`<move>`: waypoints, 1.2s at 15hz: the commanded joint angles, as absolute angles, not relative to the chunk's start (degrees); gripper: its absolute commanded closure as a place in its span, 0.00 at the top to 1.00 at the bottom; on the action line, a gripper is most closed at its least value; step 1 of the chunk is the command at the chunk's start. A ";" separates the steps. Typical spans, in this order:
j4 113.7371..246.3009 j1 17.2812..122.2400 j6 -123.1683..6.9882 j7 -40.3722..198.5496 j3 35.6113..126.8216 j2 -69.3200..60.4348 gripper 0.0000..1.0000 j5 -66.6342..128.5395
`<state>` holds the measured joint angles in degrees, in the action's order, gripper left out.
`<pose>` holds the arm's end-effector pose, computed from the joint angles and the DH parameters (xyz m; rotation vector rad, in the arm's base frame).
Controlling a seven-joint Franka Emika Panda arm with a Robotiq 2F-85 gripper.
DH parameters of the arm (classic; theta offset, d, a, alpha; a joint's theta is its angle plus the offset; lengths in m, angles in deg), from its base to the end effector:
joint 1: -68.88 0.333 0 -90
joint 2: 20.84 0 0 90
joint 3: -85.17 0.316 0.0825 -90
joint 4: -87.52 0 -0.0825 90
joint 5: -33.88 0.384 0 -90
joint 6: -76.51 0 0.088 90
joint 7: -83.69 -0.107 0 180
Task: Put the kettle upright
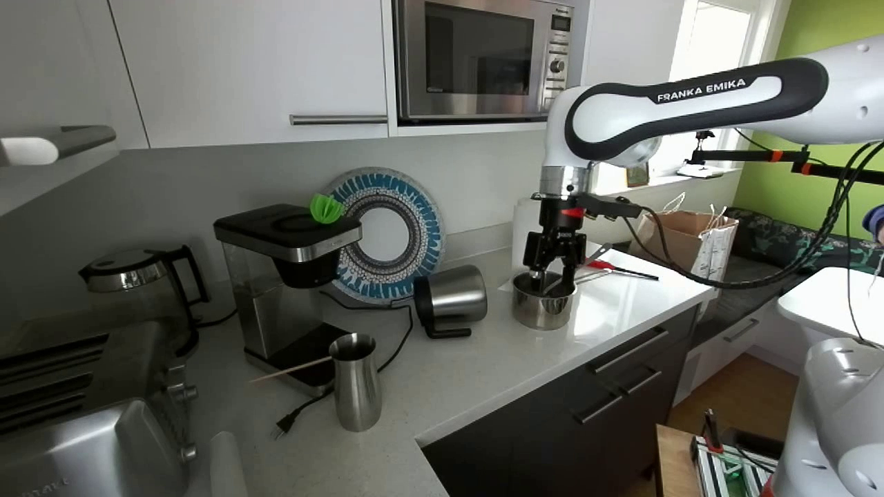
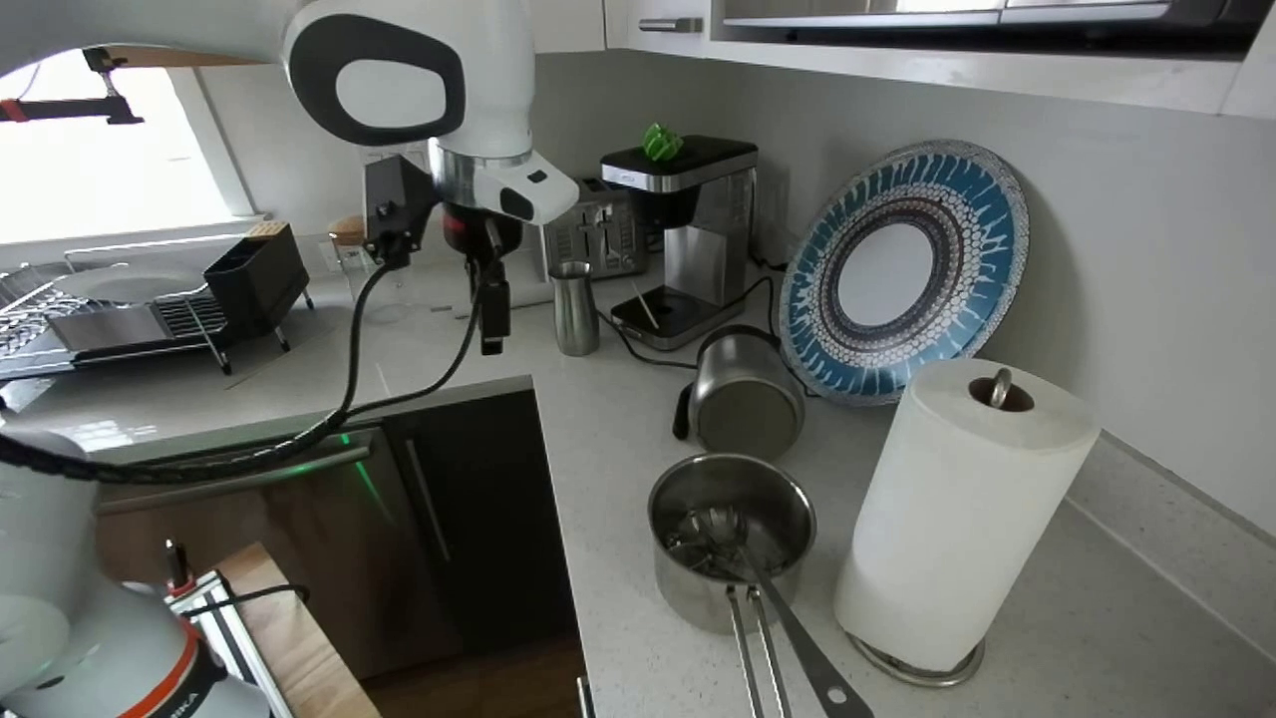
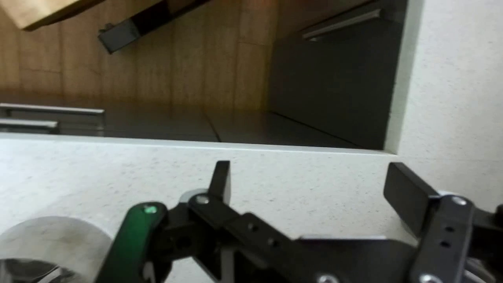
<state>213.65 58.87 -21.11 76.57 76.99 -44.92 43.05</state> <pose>0.4011 -0.1233 0.5423 -2.8428 0.6580 0.0908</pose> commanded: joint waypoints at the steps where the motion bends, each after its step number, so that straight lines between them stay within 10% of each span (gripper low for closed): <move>1: 209.81 56.66 -15.68 89.06 71.77 -43.24 1.00 35.32; 18: 221.66 60.79 -56.67 79.12 80.93 -39.21 1.00 32.45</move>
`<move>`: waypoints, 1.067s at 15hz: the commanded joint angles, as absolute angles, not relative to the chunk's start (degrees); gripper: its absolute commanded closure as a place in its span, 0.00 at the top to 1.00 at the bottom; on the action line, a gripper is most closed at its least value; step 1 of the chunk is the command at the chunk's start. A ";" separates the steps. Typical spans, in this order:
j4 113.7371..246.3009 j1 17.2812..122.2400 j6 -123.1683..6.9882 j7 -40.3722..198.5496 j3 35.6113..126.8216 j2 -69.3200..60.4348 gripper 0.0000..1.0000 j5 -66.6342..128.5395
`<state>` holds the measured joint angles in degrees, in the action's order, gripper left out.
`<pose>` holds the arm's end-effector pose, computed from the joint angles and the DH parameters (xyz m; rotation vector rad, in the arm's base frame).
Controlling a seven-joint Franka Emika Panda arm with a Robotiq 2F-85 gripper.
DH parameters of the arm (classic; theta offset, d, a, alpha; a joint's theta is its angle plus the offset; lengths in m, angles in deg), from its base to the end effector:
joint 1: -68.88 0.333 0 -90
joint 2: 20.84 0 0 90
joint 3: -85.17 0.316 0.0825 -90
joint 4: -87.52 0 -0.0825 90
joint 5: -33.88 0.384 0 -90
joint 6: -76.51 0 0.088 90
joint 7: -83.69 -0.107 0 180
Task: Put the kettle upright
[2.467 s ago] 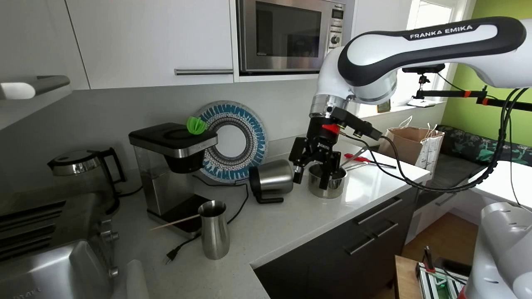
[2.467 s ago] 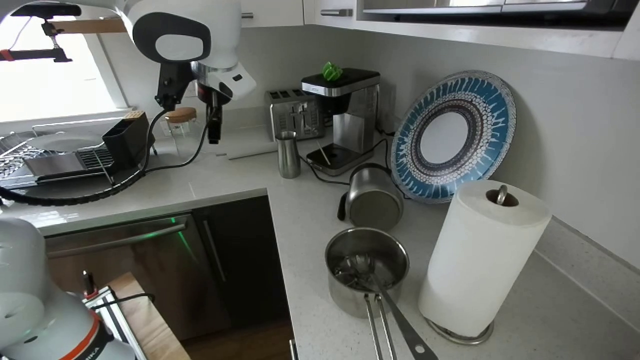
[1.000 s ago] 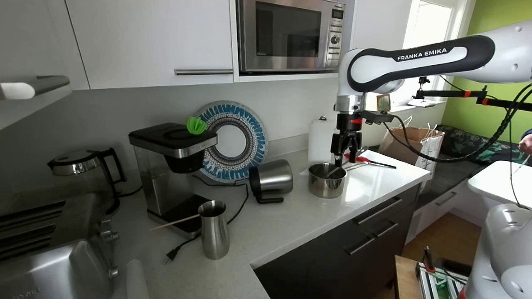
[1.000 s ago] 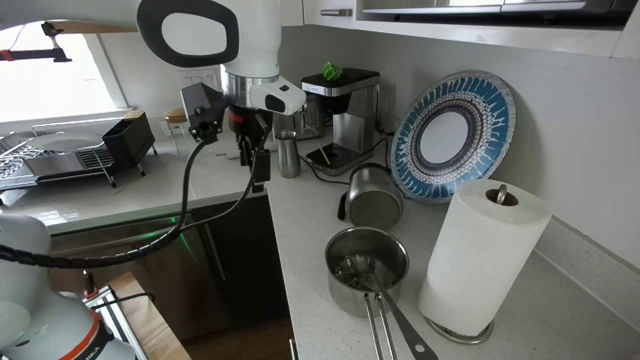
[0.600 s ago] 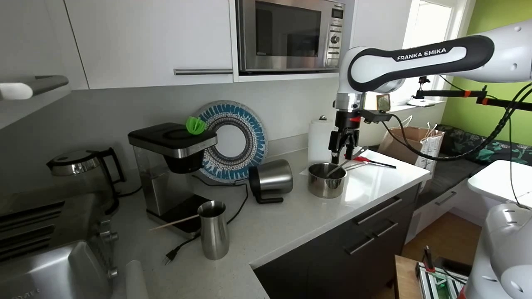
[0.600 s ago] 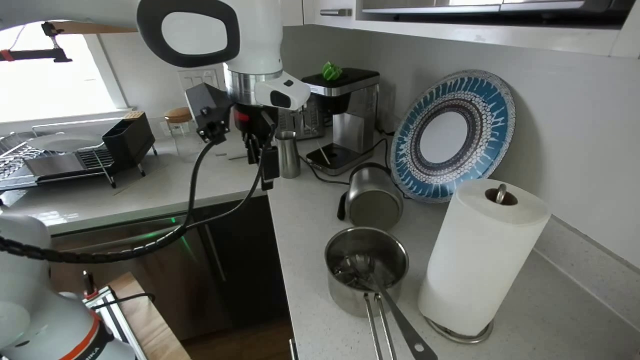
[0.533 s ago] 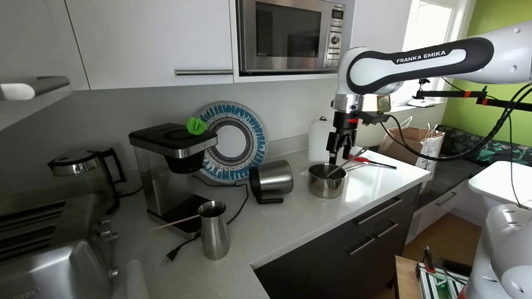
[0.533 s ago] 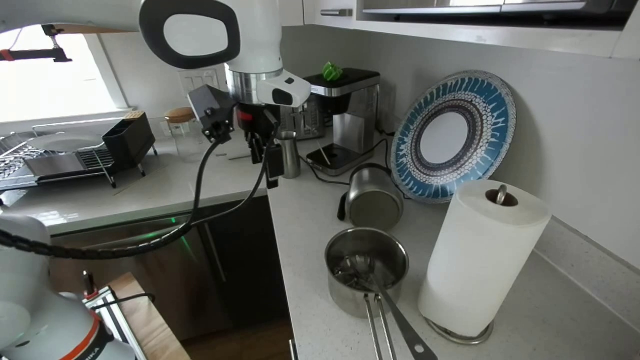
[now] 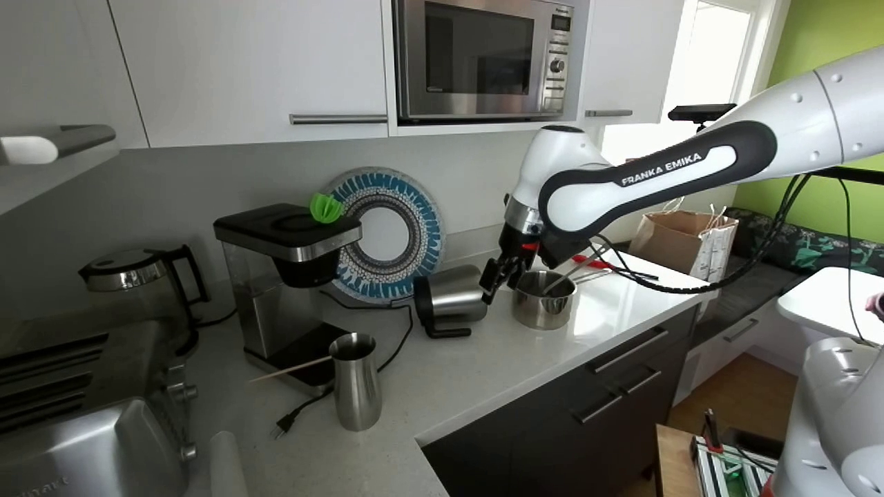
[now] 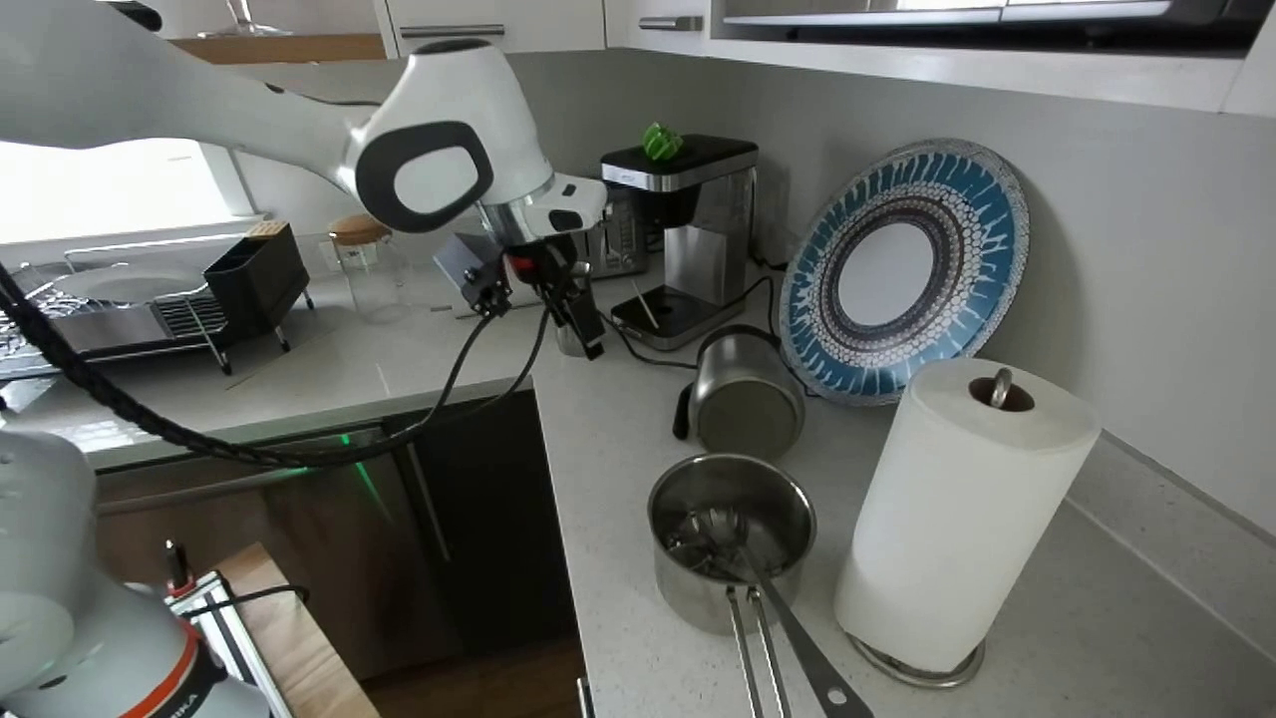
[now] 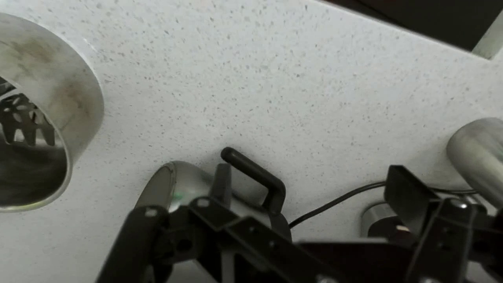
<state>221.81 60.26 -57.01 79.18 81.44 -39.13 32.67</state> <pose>0.4652 -0.1039 0.4889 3.0573 -0.4339 0.4742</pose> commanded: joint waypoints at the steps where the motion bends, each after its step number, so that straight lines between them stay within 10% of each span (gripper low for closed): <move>1: 221.80 60.71 -58.69 78.31 80.81 -37.91 1.00 32.53; 16: 212.02 41.56 -72.43 20.07 97.64 -17.58 1.00 1.61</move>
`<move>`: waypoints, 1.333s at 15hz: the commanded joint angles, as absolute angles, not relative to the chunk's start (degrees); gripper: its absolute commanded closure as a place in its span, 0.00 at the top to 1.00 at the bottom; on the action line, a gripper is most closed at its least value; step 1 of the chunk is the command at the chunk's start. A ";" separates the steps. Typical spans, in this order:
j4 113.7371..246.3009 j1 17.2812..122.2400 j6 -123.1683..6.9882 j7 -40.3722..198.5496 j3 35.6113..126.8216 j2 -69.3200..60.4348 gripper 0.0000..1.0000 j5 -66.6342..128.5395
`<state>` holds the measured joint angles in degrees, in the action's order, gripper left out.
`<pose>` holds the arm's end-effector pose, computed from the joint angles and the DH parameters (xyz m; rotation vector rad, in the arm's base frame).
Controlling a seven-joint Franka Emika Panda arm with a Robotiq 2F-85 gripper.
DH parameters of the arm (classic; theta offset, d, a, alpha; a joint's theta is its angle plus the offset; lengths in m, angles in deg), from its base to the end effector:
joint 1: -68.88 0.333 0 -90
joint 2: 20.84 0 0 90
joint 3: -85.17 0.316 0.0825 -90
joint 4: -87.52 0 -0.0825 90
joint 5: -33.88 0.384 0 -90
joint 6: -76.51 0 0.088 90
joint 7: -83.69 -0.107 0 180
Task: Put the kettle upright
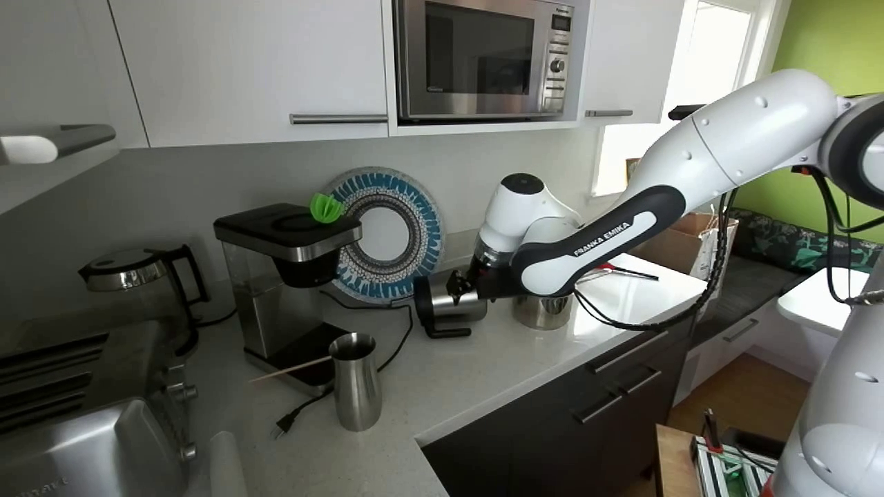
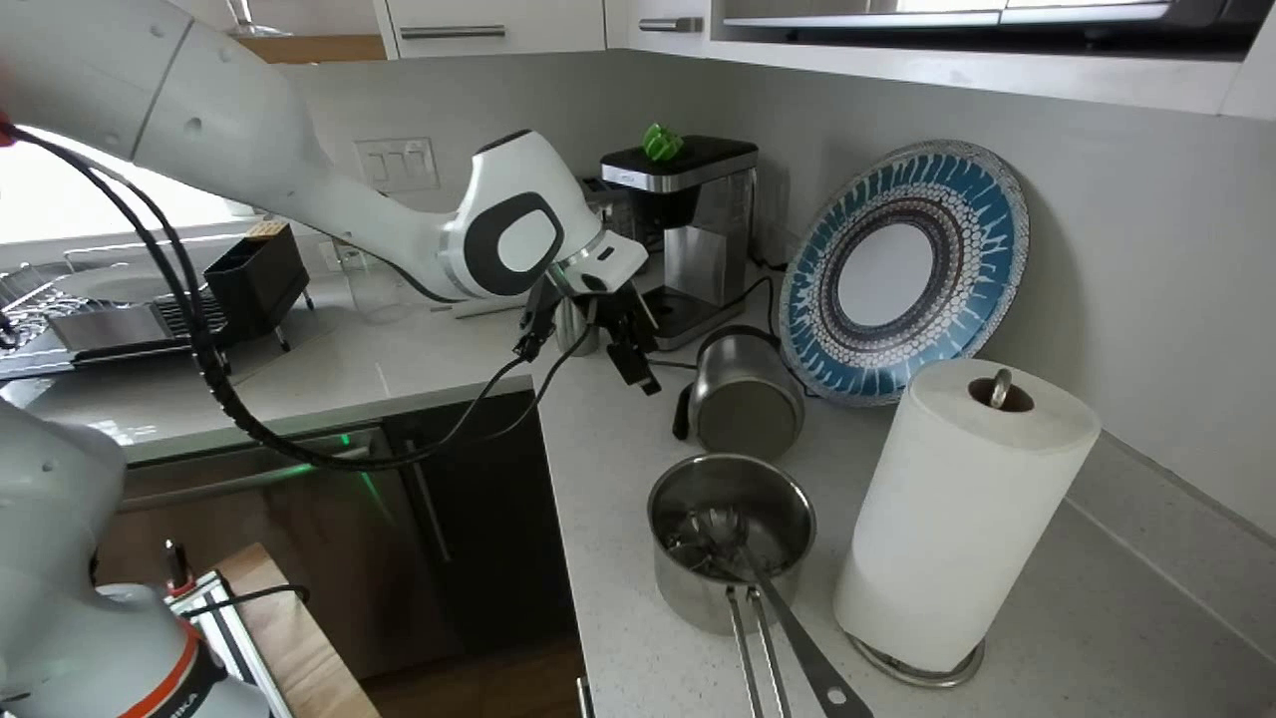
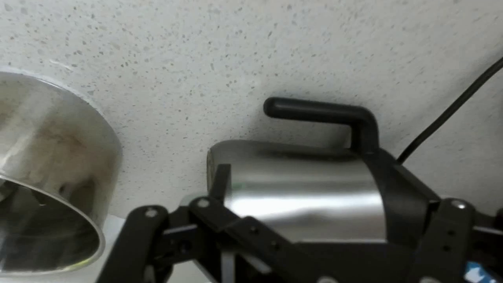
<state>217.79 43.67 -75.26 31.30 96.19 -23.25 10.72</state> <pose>0.5316 -0.1229 0.4173 2.6801 -1.2016 0.7097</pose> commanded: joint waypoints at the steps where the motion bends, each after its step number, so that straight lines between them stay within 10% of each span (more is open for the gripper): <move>1: 210.66 50.00 -70.23 16.17 90.60 -15.91 1.00 -2.12; 20: 211.32 64.45 -74.06 0.83 79.93 -13.70 1.00 -13.40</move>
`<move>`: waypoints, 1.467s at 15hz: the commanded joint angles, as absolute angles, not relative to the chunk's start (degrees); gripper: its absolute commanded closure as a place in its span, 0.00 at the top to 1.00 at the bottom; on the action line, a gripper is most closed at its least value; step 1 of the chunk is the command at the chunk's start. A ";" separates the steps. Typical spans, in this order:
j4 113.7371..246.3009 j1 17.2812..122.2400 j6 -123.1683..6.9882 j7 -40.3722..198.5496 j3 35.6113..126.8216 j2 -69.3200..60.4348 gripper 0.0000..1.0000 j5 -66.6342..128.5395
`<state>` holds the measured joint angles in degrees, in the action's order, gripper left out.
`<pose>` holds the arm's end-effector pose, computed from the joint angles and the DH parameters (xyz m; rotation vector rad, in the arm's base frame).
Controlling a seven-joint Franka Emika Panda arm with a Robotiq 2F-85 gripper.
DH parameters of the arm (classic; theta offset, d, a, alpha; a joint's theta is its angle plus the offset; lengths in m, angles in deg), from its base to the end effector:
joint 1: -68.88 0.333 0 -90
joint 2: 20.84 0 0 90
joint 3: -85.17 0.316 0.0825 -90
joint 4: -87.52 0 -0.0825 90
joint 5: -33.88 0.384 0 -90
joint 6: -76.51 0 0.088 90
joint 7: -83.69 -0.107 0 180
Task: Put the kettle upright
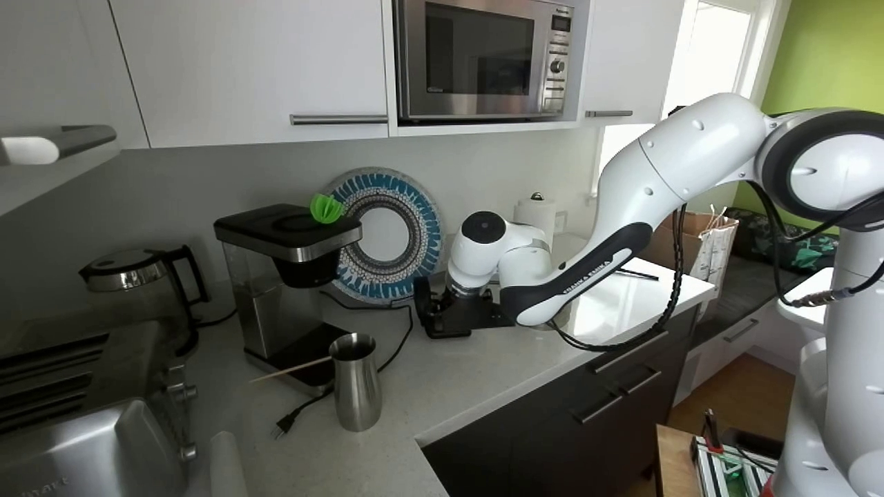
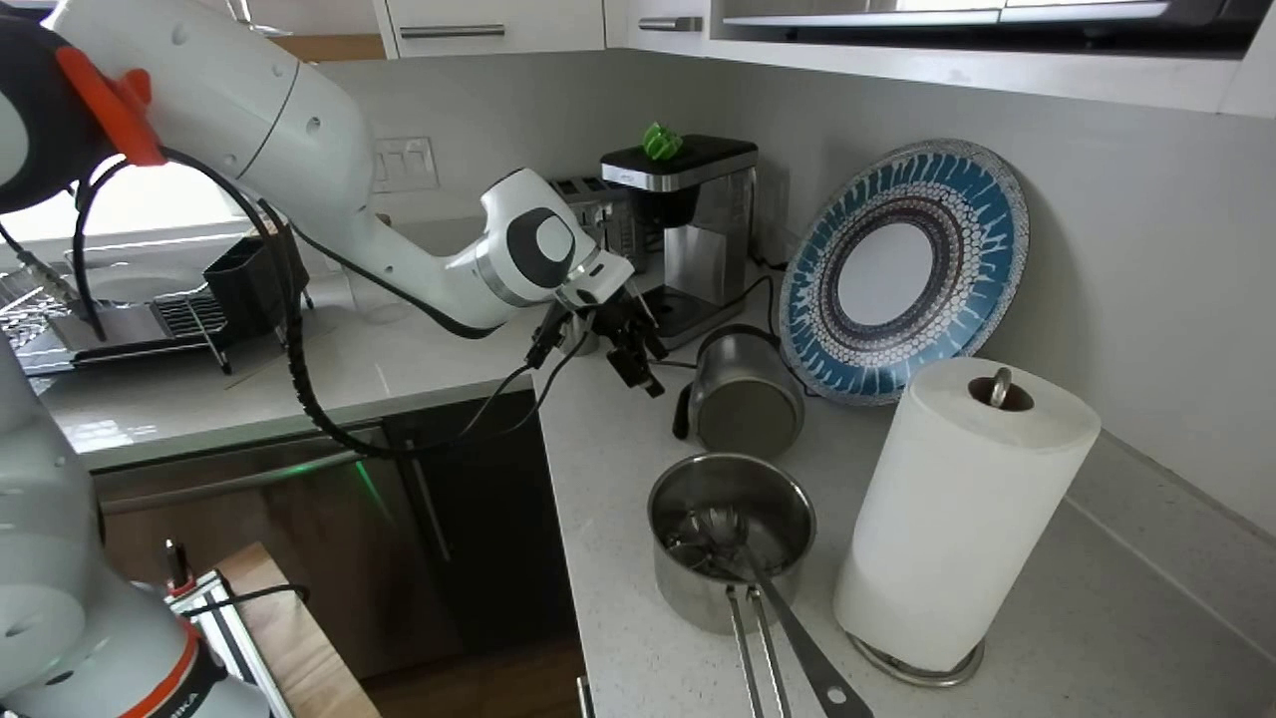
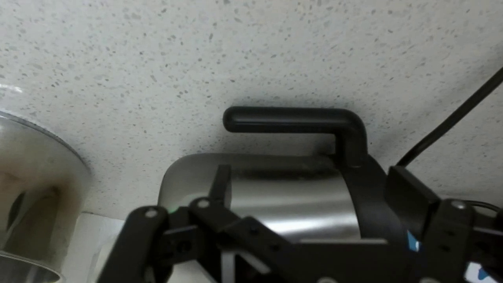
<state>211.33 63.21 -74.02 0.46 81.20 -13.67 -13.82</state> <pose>0.5738 -0.0788 0.3694 2.4838 -1.2766 0.8172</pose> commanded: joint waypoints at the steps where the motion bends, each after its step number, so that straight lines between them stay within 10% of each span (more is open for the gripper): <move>1: 209.96 65.20 -74.09 -3.15 79.50 -12.26 1.00 -16.89; 17: 194.25 66.65 -74.62 -12.29 77.97 5.09 0.98 -20.05; 22: 192.75 66.68 -74.48 -11.68 77.08 6.85 0.63 -17.76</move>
